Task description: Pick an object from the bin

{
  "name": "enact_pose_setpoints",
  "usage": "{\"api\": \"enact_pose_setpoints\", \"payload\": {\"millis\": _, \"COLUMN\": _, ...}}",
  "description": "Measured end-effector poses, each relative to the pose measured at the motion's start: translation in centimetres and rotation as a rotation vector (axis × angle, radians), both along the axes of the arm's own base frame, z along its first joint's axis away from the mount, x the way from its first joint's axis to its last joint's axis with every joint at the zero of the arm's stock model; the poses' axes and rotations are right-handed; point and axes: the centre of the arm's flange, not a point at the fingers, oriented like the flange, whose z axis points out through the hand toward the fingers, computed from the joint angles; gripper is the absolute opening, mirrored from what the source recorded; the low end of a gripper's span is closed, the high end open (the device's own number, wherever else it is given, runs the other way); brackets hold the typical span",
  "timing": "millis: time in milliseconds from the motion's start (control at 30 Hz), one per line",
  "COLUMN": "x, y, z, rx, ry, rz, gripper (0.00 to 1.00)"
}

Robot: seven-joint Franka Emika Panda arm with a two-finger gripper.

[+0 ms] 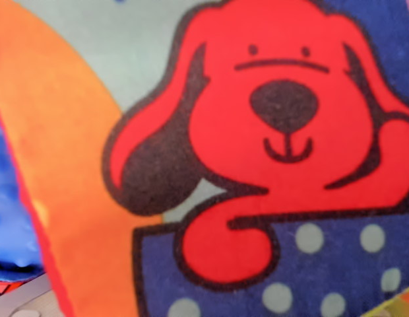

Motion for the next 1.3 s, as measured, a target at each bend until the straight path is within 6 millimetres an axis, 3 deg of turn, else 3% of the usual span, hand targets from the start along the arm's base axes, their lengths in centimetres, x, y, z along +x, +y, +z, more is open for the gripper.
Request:
{"api": "enact_pose_setpoints", "payload": {"millis": 233, "x": 0.0, "y": 0.0, "z": 1.0, "rx": 0.0, "ry": 0.0, "rz": 0.0, "gripper": 0.0}}
{"api": "enact_pose_setpoints", "payload": {"millis": 667, "x": 0.0, "y": 0.0, "z": 4.7, "rx": 0.003, "ry": -0.002, "rz": -0.001, "gripper": 0.0}}
{"api": "enact_pose_setpoints", "payload": {"millis": 1300, "x": 0.0, "y": 0.0, "z": 12.3, "rx": 0.005, "ry": -0.003, "rz": 0.0, "gripper": 0.0}}
